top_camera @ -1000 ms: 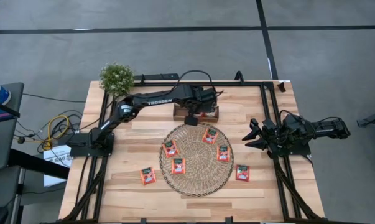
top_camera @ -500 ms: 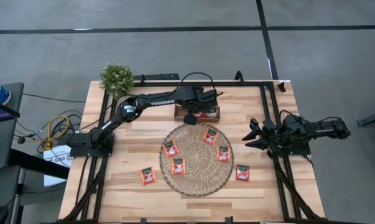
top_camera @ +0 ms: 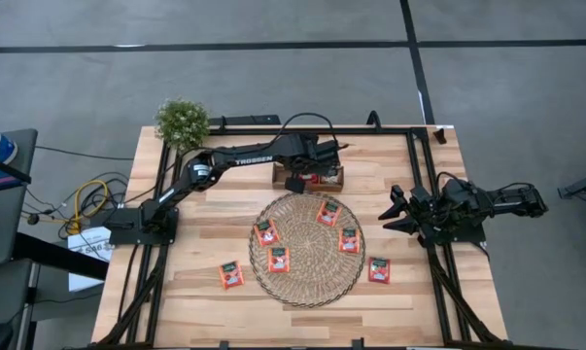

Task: Pick & Place Tea
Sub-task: Put the red tea bag into the middle section of the wooden organizer

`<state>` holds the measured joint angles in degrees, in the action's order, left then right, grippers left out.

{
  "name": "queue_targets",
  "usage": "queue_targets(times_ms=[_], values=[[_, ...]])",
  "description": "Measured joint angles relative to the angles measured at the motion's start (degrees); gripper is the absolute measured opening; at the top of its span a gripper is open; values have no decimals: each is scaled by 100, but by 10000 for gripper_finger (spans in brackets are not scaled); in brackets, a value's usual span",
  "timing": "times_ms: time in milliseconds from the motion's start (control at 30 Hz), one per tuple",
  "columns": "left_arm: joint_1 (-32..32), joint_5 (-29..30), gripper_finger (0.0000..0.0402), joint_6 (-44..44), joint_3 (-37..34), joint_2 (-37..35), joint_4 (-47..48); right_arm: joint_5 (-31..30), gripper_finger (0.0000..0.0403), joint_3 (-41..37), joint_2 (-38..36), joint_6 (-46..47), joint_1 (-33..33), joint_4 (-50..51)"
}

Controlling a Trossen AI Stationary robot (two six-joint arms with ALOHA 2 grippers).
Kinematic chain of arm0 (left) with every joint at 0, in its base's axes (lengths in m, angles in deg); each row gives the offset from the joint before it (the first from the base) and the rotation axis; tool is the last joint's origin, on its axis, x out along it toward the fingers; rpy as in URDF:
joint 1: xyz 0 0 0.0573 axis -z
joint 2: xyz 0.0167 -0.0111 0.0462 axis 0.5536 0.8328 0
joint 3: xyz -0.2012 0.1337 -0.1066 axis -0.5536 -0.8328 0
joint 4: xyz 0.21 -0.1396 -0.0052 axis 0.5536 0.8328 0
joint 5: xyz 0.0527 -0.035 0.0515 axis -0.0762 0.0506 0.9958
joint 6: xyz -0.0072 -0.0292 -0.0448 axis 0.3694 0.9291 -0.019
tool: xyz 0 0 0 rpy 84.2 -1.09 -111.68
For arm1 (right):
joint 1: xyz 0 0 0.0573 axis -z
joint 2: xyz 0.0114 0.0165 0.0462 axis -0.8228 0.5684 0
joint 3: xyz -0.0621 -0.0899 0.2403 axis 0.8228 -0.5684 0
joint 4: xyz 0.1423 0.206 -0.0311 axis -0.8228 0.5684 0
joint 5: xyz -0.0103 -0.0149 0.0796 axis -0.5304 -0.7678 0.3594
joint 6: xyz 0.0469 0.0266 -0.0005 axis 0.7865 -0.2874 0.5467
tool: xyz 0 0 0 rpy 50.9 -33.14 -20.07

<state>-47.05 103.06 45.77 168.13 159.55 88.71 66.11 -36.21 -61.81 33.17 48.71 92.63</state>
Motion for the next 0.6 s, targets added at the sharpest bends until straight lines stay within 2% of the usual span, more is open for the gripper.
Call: queue_targets(times_ms=[600], values=[[196,331,0,-249,2,-4,-480,0,121,0,1,2,0,-2]])
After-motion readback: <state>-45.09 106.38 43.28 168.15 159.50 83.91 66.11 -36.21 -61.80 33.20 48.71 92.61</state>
